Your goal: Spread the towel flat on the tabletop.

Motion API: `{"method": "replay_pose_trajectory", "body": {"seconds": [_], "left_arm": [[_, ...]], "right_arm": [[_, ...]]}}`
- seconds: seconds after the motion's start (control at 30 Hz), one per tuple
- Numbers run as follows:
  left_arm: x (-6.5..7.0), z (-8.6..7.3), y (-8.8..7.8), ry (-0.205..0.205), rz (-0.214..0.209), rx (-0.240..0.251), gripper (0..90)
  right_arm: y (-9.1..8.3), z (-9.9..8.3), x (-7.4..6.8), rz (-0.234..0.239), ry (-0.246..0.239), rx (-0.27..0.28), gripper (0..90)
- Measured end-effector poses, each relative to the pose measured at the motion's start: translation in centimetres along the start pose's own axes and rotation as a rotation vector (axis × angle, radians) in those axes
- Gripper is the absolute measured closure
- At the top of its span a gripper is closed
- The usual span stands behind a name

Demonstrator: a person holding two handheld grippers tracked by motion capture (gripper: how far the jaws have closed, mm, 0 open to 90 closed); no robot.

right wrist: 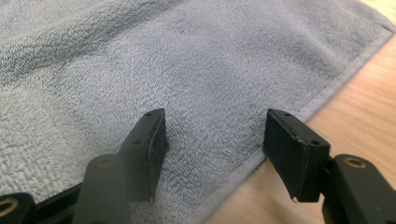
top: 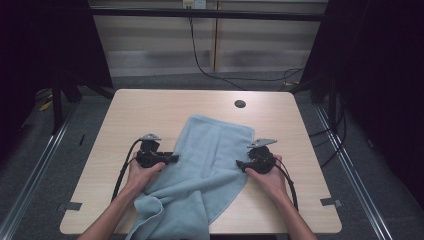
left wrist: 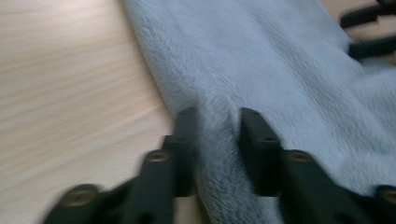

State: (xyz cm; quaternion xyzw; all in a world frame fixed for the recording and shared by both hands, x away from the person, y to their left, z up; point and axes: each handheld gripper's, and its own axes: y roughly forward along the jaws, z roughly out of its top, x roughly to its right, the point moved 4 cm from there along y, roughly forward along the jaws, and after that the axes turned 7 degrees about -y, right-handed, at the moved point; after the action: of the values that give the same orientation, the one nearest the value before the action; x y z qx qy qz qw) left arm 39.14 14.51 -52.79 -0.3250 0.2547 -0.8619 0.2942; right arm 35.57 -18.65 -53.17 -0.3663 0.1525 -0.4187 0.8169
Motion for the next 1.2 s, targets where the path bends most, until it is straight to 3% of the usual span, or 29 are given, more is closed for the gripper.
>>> {"method": "replay_pose_trajectory", "body": {"seconds": [0.07,0.1,0.13,0.17,0.3,0.37,0.43,0.47,0.53,0.57,0.6,0.63,0.7,0.73,0.8,0.83,0.93,1.0,1.07,1.1,1.17,1.2], "left_arm": [[0.3,0.1,-0.3,0.001,-0.011,0.01,80.9],[0.9,0.2,-0.9,0.017,-0.023,0.027,82.4],[2.1,0.6,-2.0,0.059,-0.025,0.063,82.8],[2.1,0.6,-2.0,0.059,-0.025,0.063,82.8],[5.9,1.3,-3.4,0.149,-0.111,0.108,82.2],[7.2,1.1,-2.9,0.182,-0.136,0.081,81.6],[8.4,0.3,-1.1,0.199,-0.173,0.012,76.0],[8.4,0.3,-1.1,0.199,-0.173,0.012,70.8],[8.7,-0.6,0.3,0.179,-0.181,-0.049,68.2],[8.6,-1.4,1.0,0.14,-0.212,-0.087,63.3],[8.6,-1.4,1.0,0.14,-0.212,-0.087,63.4],[8.7,-2.0,1.0,0.116,-0.246,-0.103,64.2],[8.8,-2.3,0.9,0.121,-0.239,-0.103,65.1],[8.9,-2.4,0.9,0.125,-0.231,-0.094,65.3],[9.0,-2.6,1.0,0.137,-0.231,-0.099,65.3],[9.1,-2.8,1.2,0.143,-0.228,-0.101,65.3],[9.2,-2.9,1.4,0.149,-0.229,-0.089,65.1],[9.0,-2.9,1.4,0.136,-0.24,-0.088,65.0],[8.8,-2.9,1.5,0.125,-0.247,-0.083,65.2],[8.9,-3.0,1.5,0.133,-0.238,-0.081,65.2],[9.0,-3.0,1.5,0.147,-0.227,-0.08,65.2],[9.1,-3.0,1.5,0.151,-0.224,-0.078,65.0]], "right_arm": [[0.0,0.1,-0.1,0.002,0.001,0.001,39.1],[0.1,0.1,-0.2,0.001,-0.004,0.003,39.1],[0.3,0.3,-0.5,0.014,-0.013,0.011,39.1],[0.3,0.3,-0.5,0.014,-0.013,0.011,39.1],[0.9,0.8,-1.1,0.039,-0.028,0.03,39.1],[1.2,1.2,-1.9,0.063,-0.044,0.032,39.1],[1.5,1.6,-2.8,0.092,-0.075,0.034,39.5],[1.5,1.6,-3.1,0.097,-0.082,0.033,39.6],[1.4,1.6,-3.3,0.097,-0.088,0.027,39.9],[1.1,1.5,-3.5,0.11,-0.099,0.021,40.3],[0.9,1.4,-3.6,0.113,-0.099,0.011,41.4],[0.6,1.3,-3.5,0.112,-0.115,-0.008,45.9],[0.2,1.3,-3.4,0.09,-0.113,-0.022,48.4],[-0.5,2.1,-3.1,0.071,-0.101,0.032,46.0],[-0.6,2.5,-3.1,0.092,-0.089,0.048,44.9],[-0.5,4.0,-3.5,0.134,-0.067,0.069,43.1],[-0.1,5.6,-4.3,0.153,-0.073,0.09,40.3],[0.9,8.4,-5.9,0.203,-0.072,0.139,34.9],[1.5,9.1,-6.3,0.218,-0.067,0.14,33.2],[2.6,10.1,-7.0,0.234,-0.065,0.137,30.5],[3.0,10.3,-7.3,0.238,-0.068,0.135,29.3],[4.2,10.7,-7.8,0.234,-0.074,0.121,27.2]]}}
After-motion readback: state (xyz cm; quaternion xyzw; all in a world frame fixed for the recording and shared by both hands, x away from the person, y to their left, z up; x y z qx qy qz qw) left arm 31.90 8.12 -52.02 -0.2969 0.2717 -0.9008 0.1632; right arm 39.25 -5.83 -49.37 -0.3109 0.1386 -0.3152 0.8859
